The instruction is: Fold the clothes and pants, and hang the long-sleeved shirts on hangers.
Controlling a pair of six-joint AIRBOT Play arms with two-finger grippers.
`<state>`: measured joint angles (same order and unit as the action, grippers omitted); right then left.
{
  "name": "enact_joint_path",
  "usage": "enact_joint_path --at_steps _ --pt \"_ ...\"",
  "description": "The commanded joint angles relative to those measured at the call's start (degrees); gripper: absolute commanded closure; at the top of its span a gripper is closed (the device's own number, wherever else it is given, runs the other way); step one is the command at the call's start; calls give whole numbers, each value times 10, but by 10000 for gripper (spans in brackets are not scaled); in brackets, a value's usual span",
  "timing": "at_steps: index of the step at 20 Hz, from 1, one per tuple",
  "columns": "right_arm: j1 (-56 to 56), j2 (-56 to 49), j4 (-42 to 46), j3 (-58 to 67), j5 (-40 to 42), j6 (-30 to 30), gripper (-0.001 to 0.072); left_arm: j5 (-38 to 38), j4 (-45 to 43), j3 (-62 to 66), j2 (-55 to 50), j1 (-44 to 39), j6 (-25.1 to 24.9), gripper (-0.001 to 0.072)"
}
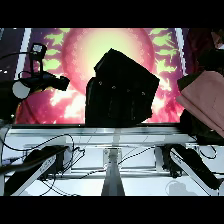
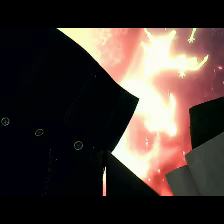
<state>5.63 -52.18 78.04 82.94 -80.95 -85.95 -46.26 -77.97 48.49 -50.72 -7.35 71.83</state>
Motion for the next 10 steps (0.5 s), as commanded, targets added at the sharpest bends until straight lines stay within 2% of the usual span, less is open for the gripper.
enact_joint_path --at_steps 1,10 --pt "-1 0 0 0 0 0 671 0 0 0 0 1 0 9" --pt "-1 0 0 0 6 0 671 0 0 0 0 1 0 9"
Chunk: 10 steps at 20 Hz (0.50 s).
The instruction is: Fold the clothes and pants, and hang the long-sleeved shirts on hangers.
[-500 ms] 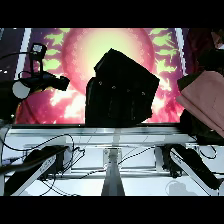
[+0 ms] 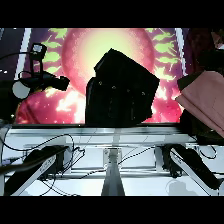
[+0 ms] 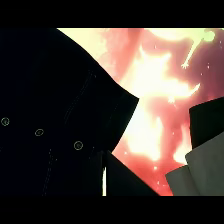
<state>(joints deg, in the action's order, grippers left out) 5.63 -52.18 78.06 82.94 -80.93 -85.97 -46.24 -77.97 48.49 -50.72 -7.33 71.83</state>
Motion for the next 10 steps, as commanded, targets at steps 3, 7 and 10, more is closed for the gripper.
enact_joint_path --at_steps 3,7,10 --pt "-1 0 0 0 89 0 671 0 0 0 0 0 0 9" --pt "-1 -2 27 0 159 46 671 0 0 0 0 0 0 9" --pt "16 -20 167 -31 61 111 672 0 0 0 -4 0 0 9"
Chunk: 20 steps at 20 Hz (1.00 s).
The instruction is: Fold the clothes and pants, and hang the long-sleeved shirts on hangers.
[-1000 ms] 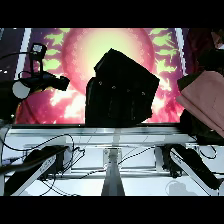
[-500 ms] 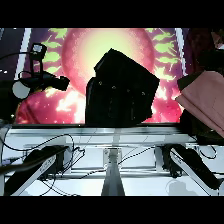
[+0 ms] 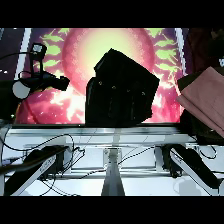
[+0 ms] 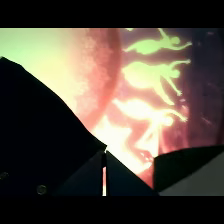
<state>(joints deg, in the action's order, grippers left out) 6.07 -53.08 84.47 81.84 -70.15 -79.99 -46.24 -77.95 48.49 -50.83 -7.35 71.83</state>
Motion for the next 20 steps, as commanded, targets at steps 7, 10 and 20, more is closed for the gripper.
enact_joint_path --at_steps 7,10,20 --pt "87 -43 -135 -378 -76 108 643 -68 56 0 -5 0 0 8" --pt "85 -55 -246 -505 20 91 140 -94 56 0 -5 0 1 8" --pt "85 -214 -460 -564 45 162 161 -272 17 -1 -98 109 68 124"
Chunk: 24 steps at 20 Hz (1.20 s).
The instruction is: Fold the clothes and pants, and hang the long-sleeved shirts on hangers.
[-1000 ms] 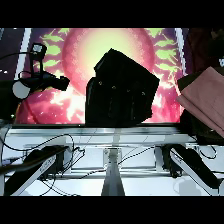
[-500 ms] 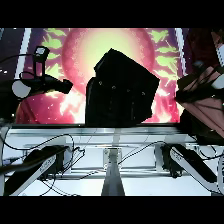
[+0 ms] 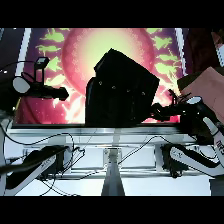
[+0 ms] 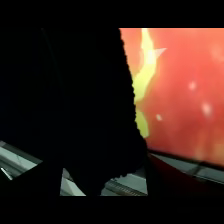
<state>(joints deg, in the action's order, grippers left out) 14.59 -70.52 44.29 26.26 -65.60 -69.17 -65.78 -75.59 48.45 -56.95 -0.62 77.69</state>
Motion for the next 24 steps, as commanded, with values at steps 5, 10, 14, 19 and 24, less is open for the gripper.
enact_joint_path --at_steps 5,10,14,19,24 --pt "0 -42 -116 -8 1 165 642 -90 8 -41 -100 108 -11 284" --pt "0 -41 -118 -8 -19 228 672 -89 174 -131 -135 118 -167 283" --pt "0 -41 -114 -4 -19 239 672 -58 307 -180 -169 118 -267 278" --pt "-12 -41 -109 1 -12 239 674 -38 351 -187 -211 95 -303 279" --pt "-106 -9 -97 29 39 225 673 27 351 -186 -243 16 -308 413"
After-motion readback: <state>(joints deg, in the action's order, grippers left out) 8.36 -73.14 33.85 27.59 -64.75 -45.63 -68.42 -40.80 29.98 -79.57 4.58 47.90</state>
